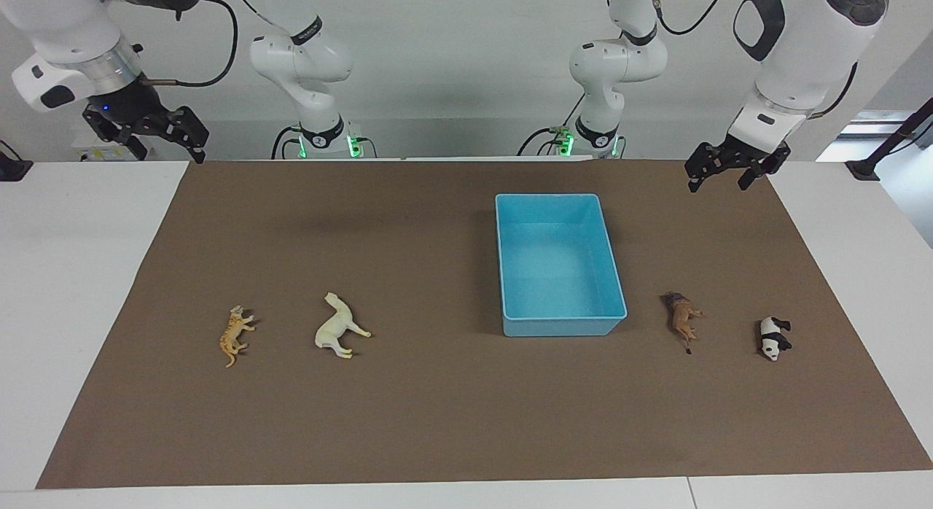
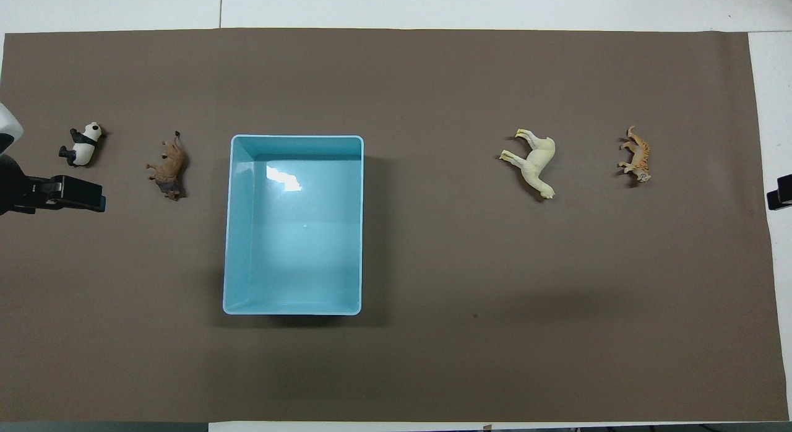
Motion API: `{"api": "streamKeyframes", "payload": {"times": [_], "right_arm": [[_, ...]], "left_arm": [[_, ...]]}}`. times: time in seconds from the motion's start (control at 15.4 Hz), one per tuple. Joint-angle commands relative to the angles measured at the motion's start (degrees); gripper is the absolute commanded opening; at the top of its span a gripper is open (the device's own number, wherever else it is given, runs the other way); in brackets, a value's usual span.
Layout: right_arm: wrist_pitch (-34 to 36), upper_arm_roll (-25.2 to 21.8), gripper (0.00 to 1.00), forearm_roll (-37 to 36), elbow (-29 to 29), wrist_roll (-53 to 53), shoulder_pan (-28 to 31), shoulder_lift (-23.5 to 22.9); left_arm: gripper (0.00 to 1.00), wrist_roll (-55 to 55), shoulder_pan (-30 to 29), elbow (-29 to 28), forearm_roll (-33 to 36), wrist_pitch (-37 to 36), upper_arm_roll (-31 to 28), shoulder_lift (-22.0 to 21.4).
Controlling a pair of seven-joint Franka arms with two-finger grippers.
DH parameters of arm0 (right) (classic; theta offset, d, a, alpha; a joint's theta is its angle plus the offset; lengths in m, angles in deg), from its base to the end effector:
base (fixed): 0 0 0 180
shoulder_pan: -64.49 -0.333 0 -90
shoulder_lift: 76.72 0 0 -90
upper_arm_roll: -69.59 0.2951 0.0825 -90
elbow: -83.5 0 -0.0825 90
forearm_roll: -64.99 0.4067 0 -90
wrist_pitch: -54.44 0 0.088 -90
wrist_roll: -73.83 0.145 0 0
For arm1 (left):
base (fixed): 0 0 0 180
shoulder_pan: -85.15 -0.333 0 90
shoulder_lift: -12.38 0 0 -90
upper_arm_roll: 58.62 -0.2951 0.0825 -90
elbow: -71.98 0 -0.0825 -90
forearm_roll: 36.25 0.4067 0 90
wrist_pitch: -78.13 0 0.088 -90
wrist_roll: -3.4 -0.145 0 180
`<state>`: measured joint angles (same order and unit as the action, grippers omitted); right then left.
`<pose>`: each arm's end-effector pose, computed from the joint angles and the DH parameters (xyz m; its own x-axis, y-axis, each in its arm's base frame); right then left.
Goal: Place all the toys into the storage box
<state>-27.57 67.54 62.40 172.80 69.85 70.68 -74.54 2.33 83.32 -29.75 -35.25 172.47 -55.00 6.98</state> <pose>0.5413 -0.0858 0.5817 0.9926 -0.0799 -0.0918 -0.0767 -0.9963 0.0375 0.5504 -0.0158 0.5237 0.9981 -0.0507 -0.0354 -0.0515 -0.9984 -0.0226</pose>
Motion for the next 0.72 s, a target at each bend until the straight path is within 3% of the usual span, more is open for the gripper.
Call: {"api": "streamKeyframes", "payload": {"times": [0.0,0.33,0.52,0.65], "right_arm": [[-4.6,-0.1,1.0,-0.7,4.3,-1.6,0.7,1.0],[-11.9,-0.1,1.0,-0.1,6.4,-1.3,1.0,-4.9],[-17.0,-0.1,1.0,0.1,6.5,-1.1,1.0,-10.0],[-20.1,-0.1,1.0,0.1,7.0,-1.1,1.2,-12.5]], "left_arm": [[1.0,0.2,0.2,-1.0,0.1,0.4,-0.2,-0.7],[1.0,0.2,0.0,-1.3,0.1,1.5,-0.3,-0.7],[1.0,-0.2,0.0,-6.5,0.1,15.3,-0.3,-0.3],[1.0,0.1,0.0,-6.0,0.1,20.4,-0.4,5.3]]}}
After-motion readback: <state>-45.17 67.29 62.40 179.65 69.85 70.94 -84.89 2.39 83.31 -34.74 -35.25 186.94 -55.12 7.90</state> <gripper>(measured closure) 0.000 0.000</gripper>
